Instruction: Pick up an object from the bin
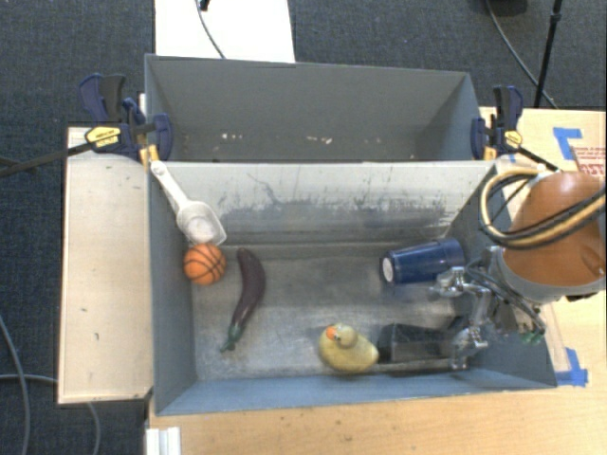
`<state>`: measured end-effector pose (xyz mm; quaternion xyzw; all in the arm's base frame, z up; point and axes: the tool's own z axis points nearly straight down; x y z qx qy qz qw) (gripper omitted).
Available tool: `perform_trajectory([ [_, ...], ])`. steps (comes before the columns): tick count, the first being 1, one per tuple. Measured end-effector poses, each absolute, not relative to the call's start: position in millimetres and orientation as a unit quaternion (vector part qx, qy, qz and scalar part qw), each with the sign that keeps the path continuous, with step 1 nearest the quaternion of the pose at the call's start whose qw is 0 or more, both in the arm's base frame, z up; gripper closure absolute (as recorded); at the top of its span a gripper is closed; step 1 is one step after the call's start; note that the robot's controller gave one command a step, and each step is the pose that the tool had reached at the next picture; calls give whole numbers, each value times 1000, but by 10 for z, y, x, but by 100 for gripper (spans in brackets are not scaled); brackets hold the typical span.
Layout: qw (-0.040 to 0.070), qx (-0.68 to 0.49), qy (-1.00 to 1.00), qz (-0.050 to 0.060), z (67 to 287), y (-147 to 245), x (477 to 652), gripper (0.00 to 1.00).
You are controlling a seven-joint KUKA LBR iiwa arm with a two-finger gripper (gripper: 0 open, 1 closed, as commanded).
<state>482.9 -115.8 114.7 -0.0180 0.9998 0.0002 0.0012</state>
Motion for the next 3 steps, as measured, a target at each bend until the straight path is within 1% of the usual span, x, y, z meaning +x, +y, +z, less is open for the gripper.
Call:
perform_trajectory([
  [1, 2, -59, 998, 0, 815, -1258, 4931, 0],
  [2, -9, -67, 998, -7, 764, -1115, 4887, 100],
  [3, -9, -67, 998, -7, 764, -1115, 4887, 100],
])
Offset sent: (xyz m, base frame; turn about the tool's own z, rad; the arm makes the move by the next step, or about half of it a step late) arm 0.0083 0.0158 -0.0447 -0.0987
